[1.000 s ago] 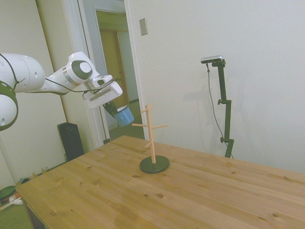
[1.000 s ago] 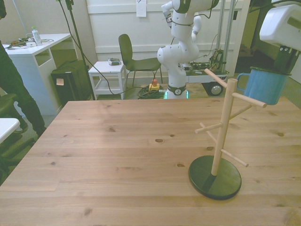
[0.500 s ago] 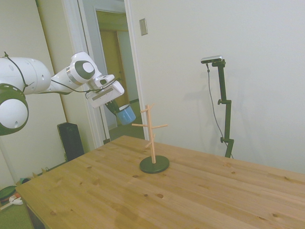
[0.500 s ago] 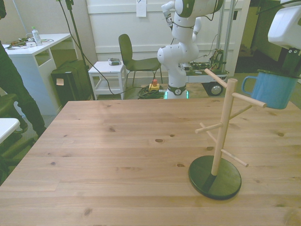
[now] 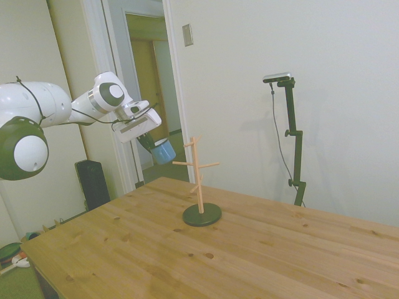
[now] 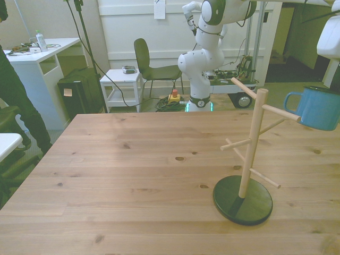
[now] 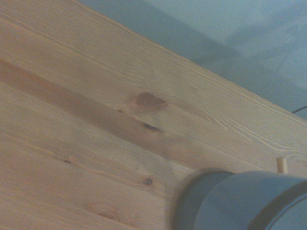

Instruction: Hang the mug

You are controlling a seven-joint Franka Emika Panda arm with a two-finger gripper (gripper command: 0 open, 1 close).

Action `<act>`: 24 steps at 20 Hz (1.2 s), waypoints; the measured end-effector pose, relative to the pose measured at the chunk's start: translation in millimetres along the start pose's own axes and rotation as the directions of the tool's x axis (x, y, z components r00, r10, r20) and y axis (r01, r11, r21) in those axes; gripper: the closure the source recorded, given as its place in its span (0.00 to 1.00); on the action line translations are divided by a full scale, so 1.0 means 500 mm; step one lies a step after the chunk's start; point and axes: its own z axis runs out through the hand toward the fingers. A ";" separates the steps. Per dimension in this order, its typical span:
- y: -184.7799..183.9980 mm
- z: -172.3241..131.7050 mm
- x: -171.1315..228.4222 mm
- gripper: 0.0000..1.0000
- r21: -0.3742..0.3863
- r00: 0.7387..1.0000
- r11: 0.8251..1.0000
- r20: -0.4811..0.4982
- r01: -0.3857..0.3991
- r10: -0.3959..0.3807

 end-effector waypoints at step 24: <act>0.021 0.067 0.038 1.00 -0.036 0.999 0.999 0.017 -0.032 0.032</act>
